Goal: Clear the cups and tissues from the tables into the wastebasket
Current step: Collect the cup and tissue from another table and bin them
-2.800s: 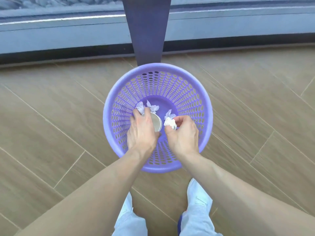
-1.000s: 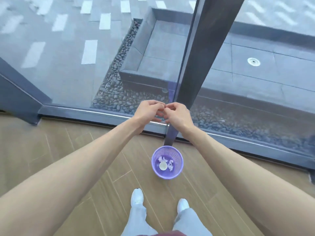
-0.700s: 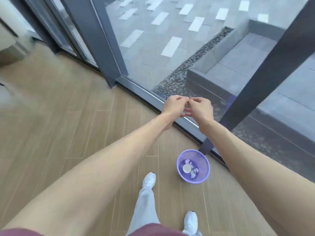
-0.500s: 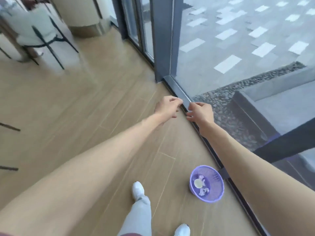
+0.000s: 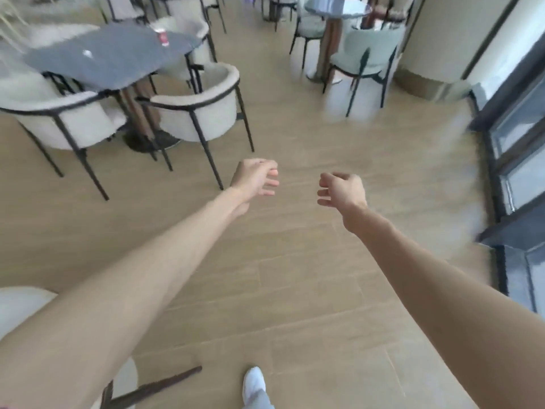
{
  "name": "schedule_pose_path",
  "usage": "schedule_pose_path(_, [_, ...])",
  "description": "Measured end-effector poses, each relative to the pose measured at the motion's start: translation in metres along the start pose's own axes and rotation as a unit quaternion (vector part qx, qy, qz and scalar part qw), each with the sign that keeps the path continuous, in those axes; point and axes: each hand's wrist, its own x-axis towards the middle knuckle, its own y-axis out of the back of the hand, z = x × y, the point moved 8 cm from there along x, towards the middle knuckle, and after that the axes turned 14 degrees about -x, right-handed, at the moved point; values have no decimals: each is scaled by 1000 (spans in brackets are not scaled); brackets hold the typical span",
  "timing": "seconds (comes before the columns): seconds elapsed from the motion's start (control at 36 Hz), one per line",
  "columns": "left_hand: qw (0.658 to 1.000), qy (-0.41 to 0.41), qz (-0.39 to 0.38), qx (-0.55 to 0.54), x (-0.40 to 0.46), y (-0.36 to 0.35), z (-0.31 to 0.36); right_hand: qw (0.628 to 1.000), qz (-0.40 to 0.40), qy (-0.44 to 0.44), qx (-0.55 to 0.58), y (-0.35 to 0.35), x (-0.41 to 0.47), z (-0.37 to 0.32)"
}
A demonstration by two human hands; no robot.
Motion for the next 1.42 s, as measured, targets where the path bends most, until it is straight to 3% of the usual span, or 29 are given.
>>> schedule_pose_path(0.19, [990, -37, 135, -35, 36, 158, 49, 987, -123, 95, -39, -163, 24, -117])
schedule_pose_path(0.44, [961, -85, 255, -60, 53, 270, 102, 959, -224, 160, -70, -280, 59, -215])
schedule_pose_path(0.83, [898, -139, 406, -94, 143, 277, 149, 898, -353, 241, -101, -335, 183, -303])
schedule_pose_path(1.08, [886, -139, 440, -52, 249, 256, 203, 879, -394, 255, -85, -348, 287, -380])
schedule_pose_path(1.42, [875, -123, 459, -94, 407, 374, 227, 878, -389, 256, -107, -483, 411, -455])
